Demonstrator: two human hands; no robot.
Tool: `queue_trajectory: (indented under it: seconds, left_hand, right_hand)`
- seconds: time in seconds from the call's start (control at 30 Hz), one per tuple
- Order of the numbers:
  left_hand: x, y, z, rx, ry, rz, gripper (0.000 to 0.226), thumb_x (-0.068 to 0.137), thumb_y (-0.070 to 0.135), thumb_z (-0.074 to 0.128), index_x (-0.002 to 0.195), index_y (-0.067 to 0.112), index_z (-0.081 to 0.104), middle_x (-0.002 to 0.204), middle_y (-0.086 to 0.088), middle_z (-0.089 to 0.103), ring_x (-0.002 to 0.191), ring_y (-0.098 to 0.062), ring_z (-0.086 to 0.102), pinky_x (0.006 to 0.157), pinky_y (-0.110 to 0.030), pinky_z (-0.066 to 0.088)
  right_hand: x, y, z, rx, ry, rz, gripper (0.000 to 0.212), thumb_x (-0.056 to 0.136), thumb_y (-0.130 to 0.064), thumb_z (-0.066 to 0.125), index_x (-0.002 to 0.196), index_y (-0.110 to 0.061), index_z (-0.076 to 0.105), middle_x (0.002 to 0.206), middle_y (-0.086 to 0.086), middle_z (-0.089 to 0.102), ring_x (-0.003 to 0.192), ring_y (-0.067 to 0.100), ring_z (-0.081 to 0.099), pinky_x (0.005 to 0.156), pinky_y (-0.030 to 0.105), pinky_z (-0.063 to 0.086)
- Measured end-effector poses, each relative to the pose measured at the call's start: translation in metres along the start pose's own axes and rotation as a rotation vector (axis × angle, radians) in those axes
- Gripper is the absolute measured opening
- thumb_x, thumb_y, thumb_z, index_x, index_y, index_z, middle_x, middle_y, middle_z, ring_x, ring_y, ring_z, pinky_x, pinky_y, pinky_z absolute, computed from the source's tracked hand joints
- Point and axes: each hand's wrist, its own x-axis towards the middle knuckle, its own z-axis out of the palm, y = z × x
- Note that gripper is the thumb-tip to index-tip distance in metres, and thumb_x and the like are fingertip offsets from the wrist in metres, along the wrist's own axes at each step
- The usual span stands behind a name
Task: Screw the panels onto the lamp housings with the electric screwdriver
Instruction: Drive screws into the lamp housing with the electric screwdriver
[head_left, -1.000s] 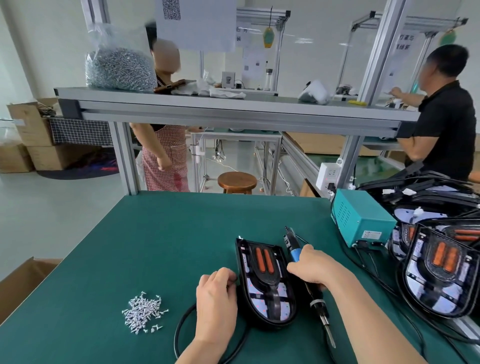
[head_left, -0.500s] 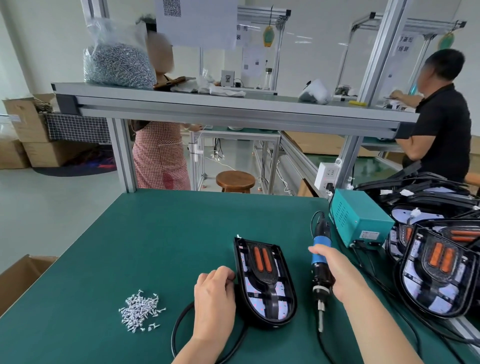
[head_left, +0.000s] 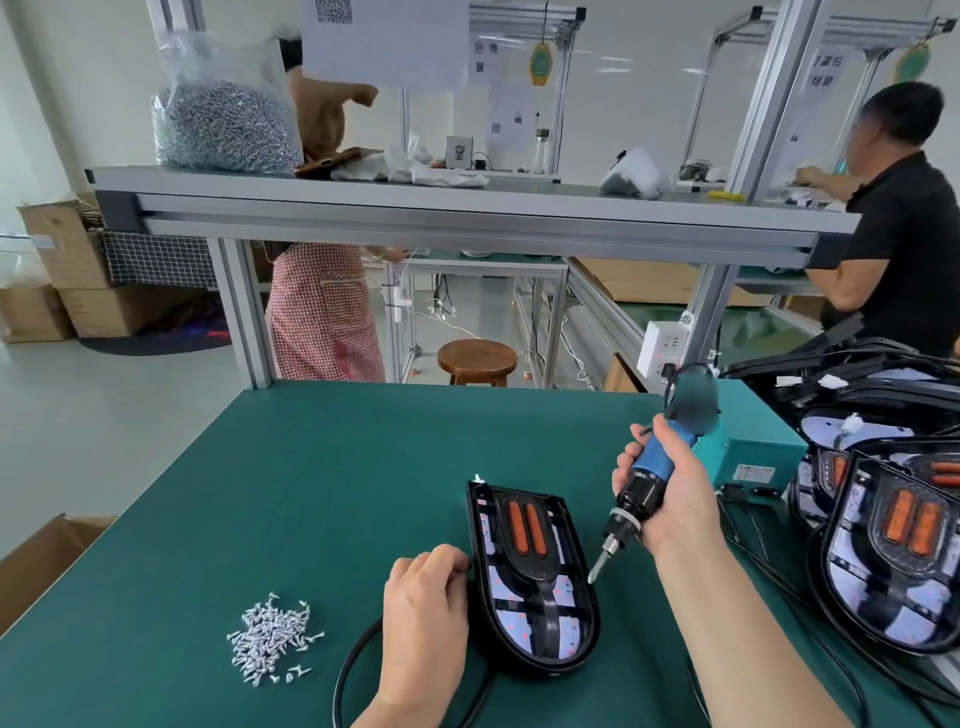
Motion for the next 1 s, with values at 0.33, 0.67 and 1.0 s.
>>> queue_trajectory:
  seconds: [0.33, 0.67, 1.0]
  left_hand:
    - [0.000, 0.002, -0.004, -0.032, 0.049, -0.028, 0.029, 0.085, -0.003, 0.071, 0.082, 0.025, 0.069, 0.077, 0.019, 0.065, 0.086, -0.009, 0.056, 0.074, -0.011, 0.039]
    - [0.014, 0.053, -0.027, -0.165, 0.043, 0.073, 0.038, 0.081, 0.006, 0.077, 0.080, 0.043, 0.067, 0.081, 0.013, 0.066, 0.091, 0.003, 0.061, 0.075, -0.002, 0.038]
    - [0.009, 0.075, -0.014, -0.260, -0.100, 0.044, 0.043, 0.085, 0.001, 0.071, 0.093, 0.042, 0.062, 0.081, 0.024, 0.068, 0.099, -0.002, 0.052, 0.075, -0.005, 0.036]
  right_hand:
    - [-0.004, 0.019, 0.008, 0.296, 0.087, -0.201, 0.020, 0.091, -0.039, 0.071, 0.094, -0.022, 0.062, 0.068, -0.002, 0.057, 0.057, 0.011, 0.055, 0.057, 0.020, 0.046]
    - [-0.016, 0.016, 0.013, 0.413, 0.068, -0.208, 0.021, 0.090, -0.035, 0.074, 0.094, -0.017, 0.063, 0.069, -0.003, 0.059, 0.057, 0.009, 0.055, 0.058, 0.019, 0.049]
    - [-0.021, 0.017, 0.018, 0.423, 0.068, -0.189, 0.017, 0.091, -0.031, 0.072, 0.091, -0.018, 0.060, 0.067, -0.004, 0.059, 0.055, 0.007, 0.054, 0.055, 0.018, 0.048]
